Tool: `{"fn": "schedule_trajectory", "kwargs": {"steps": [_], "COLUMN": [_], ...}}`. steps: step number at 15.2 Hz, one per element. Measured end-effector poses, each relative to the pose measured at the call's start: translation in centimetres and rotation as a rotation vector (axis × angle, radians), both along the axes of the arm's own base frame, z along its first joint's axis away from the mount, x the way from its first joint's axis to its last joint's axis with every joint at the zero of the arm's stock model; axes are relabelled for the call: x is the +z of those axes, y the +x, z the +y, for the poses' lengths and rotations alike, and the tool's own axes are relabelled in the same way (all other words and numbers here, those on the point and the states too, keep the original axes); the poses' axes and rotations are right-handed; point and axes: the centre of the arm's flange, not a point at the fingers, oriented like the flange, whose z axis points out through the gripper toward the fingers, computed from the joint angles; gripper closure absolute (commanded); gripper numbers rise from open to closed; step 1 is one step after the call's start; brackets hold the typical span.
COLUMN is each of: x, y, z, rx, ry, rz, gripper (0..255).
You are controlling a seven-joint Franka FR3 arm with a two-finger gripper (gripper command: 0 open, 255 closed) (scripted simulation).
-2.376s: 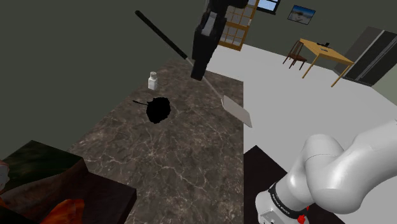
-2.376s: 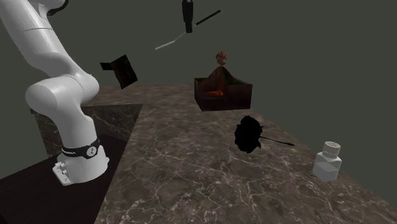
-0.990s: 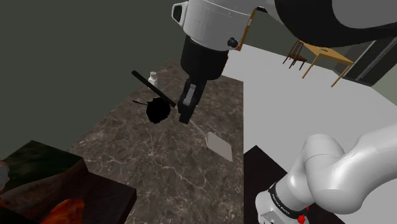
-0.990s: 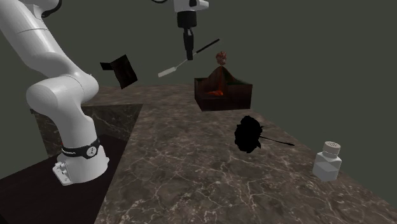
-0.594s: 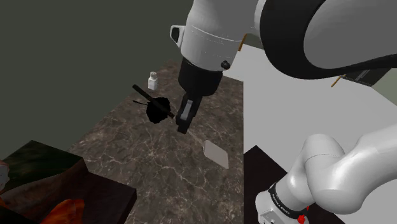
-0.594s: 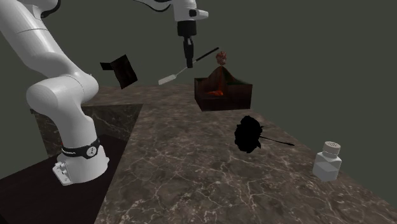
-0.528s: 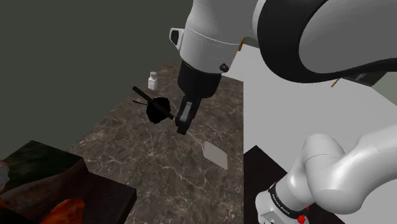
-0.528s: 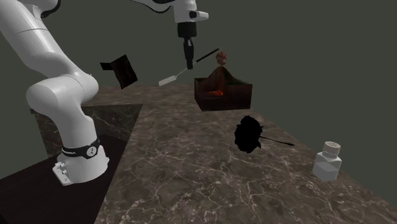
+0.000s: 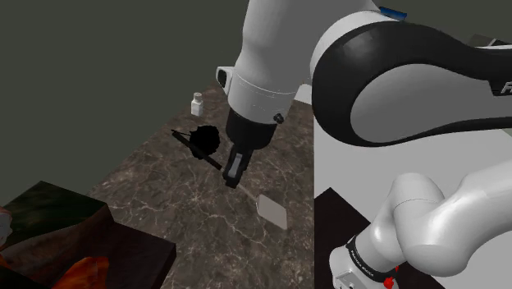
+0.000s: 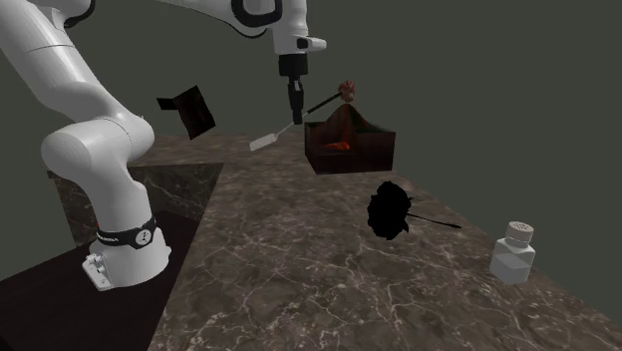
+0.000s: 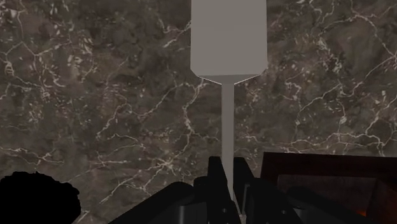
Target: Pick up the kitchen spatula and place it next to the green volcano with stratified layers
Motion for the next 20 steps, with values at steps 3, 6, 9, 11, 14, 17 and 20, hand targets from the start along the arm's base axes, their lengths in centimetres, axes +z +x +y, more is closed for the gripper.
{"fn": "schedule_trajectory", "kwargs": {"steps": [3,6,9,11,14,17,20], "x": [-1.6,-3.2,-4.6,-5.7,-7.2,-8.9,-10.6], "y": [0.1,0.0,0.1,0.0,0.0,0.0,-0.1], "z": [0.1,-0.1,0.0,-0.1,0.1,0.1,-0.1], "rx": [0.0,0.0,0.0,0.0,0.0,0.0,0.0], "ry": [0.0,0.0,0.0,0.0,0.0,0.0,0.0], "rz": [0.0,0.0,0.0,0.0,0.0,0.0,0.0], "gripper": [255,255,255,255,255,255,255]}}
